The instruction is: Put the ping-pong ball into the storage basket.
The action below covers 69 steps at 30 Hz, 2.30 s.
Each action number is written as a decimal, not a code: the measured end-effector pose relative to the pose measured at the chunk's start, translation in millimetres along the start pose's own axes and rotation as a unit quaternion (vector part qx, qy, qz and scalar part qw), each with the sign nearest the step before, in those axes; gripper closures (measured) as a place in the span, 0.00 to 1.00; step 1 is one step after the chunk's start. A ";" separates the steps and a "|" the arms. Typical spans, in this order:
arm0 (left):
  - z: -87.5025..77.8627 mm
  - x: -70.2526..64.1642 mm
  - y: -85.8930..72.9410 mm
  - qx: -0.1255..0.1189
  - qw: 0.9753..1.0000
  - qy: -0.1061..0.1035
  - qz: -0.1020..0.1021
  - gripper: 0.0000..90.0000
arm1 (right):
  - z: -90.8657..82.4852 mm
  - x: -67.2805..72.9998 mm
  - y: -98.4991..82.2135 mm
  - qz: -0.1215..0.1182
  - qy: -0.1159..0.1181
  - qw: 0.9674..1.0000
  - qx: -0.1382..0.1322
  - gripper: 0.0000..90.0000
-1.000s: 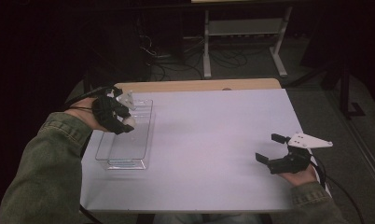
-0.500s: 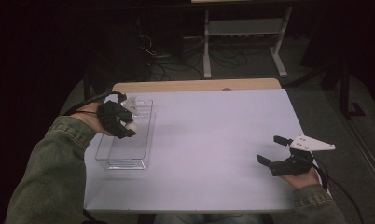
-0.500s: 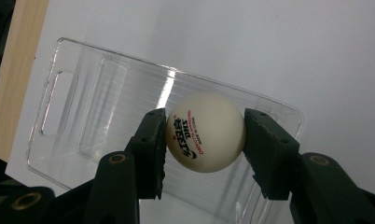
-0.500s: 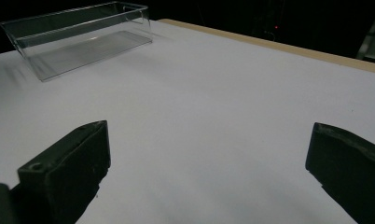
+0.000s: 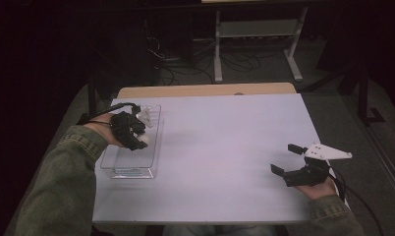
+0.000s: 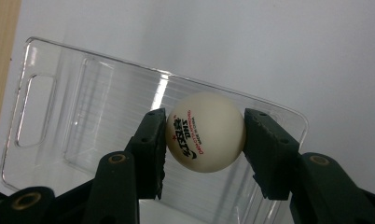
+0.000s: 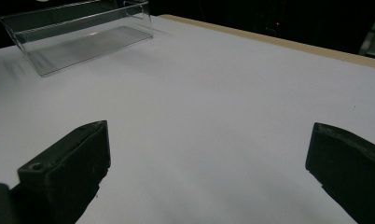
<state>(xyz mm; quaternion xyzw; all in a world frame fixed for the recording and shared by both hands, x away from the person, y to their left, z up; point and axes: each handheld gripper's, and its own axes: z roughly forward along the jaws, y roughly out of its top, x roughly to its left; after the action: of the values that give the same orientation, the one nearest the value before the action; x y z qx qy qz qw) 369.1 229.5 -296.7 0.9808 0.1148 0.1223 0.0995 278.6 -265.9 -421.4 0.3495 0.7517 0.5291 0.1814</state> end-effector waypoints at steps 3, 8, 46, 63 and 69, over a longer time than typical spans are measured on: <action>3.2 -0.1 1.1 0.002 1.000 -0.001 0.003 0.56 | 0.1 -0.2 0.0 0.000 0.001 1.000 0.001 0.00; 11.1 -0.8 5.2 0.010 1.000 -0.006 0.007 0.56 | -0.5 0.0 0.1 0.000 0.002 1.000 -0.001 0.00; 50.8 -11.3 -7.7 0.038 0.999 -0.038 -0.001 0.56 | 0.6 0.6 -0.1 -0.001 0.004 1.000 0.003 0.00; 68.9 -15.4 -13.9 0.045 0.998 -0.051 -0.002 0.56 | 0.8 0.2 -0.4 -0.002 0.004 1.000 0.004 0.00; 71.7 -15.2 -13.9 0.046 0.998 -0.053 -0.003 0.56 | 0.9 0.5 -0.5 -0.001 0.005 1.000 0.005 0.00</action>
<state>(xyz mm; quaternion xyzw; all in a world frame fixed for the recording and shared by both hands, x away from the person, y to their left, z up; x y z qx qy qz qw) 370.8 227.0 -371.2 0.9891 0.1177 0.0643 0.0608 278.7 -265.0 -422.2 0.3466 0.7559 0.5268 0.1762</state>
